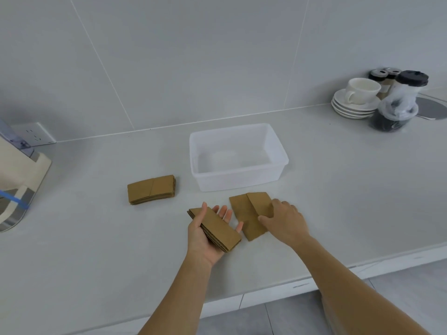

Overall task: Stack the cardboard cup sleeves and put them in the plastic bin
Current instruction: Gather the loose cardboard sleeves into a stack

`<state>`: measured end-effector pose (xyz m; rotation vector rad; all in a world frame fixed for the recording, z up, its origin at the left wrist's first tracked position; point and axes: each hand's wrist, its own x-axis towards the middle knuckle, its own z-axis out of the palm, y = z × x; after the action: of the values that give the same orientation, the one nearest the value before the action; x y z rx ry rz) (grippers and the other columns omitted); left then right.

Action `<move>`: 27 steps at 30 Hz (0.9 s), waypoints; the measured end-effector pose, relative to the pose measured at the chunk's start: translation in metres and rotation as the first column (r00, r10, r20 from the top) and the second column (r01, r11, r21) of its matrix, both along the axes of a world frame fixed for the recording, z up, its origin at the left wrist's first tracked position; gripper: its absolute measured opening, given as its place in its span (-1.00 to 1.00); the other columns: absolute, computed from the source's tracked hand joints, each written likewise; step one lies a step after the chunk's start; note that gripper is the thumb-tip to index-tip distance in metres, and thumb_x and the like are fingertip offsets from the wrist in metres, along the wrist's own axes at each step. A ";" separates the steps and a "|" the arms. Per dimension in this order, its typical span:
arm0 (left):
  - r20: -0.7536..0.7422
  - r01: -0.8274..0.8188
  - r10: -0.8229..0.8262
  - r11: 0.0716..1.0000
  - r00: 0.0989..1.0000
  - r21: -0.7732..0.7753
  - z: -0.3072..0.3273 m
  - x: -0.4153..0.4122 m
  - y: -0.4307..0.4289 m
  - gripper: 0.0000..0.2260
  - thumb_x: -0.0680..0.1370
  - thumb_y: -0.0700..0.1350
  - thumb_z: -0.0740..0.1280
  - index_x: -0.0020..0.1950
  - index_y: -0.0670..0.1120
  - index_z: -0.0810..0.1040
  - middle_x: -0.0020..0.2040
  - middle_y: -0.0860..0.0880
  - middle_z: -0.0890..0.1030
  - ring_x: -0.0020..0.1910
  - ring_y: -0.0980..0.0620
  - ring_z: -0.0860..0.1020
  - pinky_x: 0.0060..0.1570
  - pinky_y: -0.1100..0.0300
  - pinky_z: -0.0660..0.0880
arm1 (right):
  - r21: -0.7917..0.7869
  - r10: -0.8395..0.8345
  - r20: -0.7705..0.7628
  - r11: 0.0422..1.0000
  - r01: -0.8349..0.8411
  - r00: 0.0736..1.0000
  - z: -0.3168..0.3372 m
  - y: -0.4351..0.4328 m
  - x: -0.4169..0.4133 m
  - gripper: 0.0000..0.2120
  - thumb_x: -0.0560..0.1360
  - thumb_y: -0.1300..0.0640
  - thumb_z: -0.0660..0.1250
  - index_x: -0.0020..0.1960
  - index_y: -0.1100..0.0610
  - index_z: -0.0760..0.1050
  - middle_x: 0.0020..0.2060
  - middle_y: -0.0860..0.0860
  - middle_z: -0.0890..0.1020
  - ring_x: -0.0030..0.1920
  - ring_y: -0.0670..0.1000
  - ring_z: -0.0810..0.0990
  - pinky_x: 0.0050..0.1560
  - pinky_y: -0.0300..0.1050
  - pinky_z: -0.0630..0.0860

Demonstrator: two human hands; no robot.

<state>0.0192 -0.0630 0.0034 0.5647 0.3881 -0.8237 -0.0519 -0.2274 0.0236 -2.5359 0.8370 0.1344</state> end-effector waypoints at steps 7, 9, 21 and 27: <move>-0.009 -0.016 0.016 1.000 1.000 -0.008 0.004 0.005 0.014 -0.50 0.25 0.06 0.49 0.08 -0.18 0.54 -0.05 -0.15 0.66 -0.01 -0.11 0.62 0.01 -0.23 0.54 | 0.259 0.010 0.146 0.965 -0.048 0.989 0.033 0.039 0.023 -0.59 0.43 -0.09 0.28 0.16 0.13 0.42 0.05 0.06 0.53 0.06 0.07 0.51 0.09 0.01 0.49; 0.002 -0.005 0.005 1.000 1.000 -0.015 0.004 0.007 0.019 -0.49 0.26 0.09 0.49 0.09 -0.16 0.54 -0.02 -0.14 0.65 -0.01 -0.11 0.61 -0.06 -0.18 0.58 | 0.322 0.037 0.188 0.942 -0.097 0.982 0.037 0.055 0.026 -0.61 0.40 -0.09 0.29 0.11 0.12 0.43 -0.01 0.05 0.57 -0.02 0.08 0.56 0.00 0.00 0.53; 0.017 -0.045 0.044 0.999 0.999 0.020 0.000 0.008 0.052 -0.49 0.23 0.16 0.48 0.07 -0.11 0.59 0.01 -0.06 0.68 0.04 -0.05 0.64 0.03 -0.01 0.56 | 0.401 0.312 0.272 0.823 -0.402 0.910 0.019 0.116 0.027 -0.62 0.42 -0.07 0.30 0.23 -0.04 0.46 0.04 -0.03 0.50 0.12 0.00 0.47 0.15 -0.11 0.43; -0.010 -0.053 0.054 0.998 0.999 0.021 -0.005 0.005 0.055 -0.59 0.30 0.05 0.45 0.07 -0.11 0.54 -0.13 -0.06 0.67 -0.01 -0.05 0.62 -0.11 0.03 0.59 | 0.471 0.403 0.209 0.757 -0.453 0.891 0.008 0.105 0.029 -0.56 0.39 -0.17 0.30 0.25 -0.12 0.44 0.20 -0.05 0.45 0.19 -0.06 0.40 0.19 -0.17 0.34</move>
<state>0.0242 -0.0084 -0.0017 0.5676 0.4203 -0.7722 -0.0232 -0.1220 0.0314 -2.1504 0.1238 0.3326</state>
